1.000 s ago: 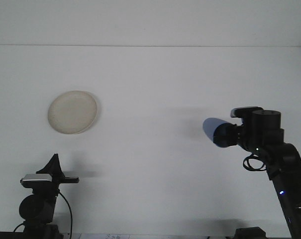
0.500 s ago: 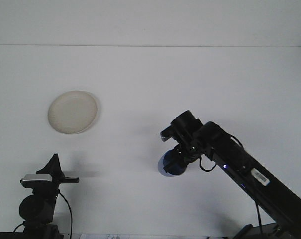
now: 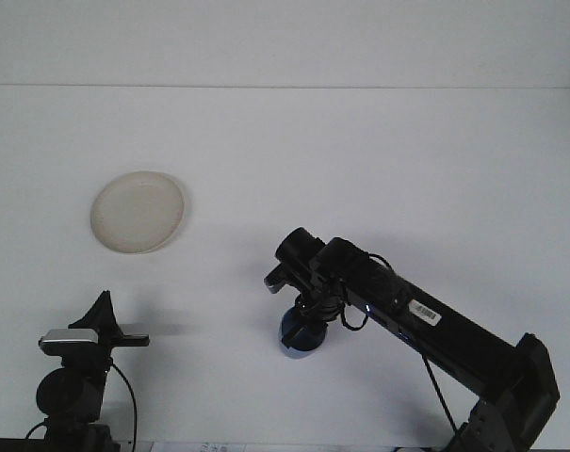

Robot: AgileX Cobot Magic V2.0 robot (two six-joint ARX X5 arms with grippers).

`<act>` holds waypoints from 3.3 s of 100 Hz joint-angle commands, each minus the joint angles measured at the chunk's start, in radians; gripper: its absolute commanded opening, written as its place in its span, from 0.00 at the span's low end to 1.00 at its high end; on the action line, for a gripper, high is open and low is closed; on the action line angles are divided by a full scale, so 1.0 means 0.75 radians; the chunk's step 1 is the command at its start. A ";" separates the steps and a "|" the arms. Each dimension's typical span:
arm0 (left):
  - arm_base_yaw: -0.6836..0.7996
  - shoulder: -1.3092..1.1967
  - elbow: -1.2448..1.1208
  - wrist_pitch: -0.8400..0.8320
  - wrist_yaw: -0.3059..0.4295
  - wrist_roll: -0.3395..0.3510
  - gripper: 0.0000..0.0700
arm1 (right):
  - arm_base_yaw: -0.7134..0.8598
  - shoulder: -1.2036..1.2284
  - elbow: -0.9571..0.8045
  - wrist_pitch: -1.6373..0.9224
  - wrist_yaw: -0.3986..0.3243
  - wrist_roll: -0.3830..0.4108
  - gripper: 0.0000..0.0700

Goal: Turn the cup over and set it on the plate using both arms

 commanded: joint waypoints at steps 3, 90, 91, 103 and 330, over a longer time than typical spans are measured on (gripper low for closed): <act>0.001 -0.002 -0.025 0.013 -0.008 0.005 0.02 | 0.021 0.029 0.034 0.021 -0.004 -0.016 0.01; 0.001 -0.002 -0.025 0.013 -0.008 0.006 0.02 | 0.048 0.032 0.095 0.010 -0.015 -0.010 0.66; 0.001 -0.002 -0.025 0.013 -0.008 0.005 0.02 | 0.048 0.030 0.101 0.009 -0.015 -0.010 0.67; 0.001 -0.002 -0.025 0.014 -0.008 0.006 0.02 | 0.048 -0.014 0.197 -0.049 -0.014 -0.011 0.77; -0.190 1.139 1.360 -0.861 0.750 -0.230 0.88 | 0.048 -2.027 -0.815 0.635 0.595 0.084 0.78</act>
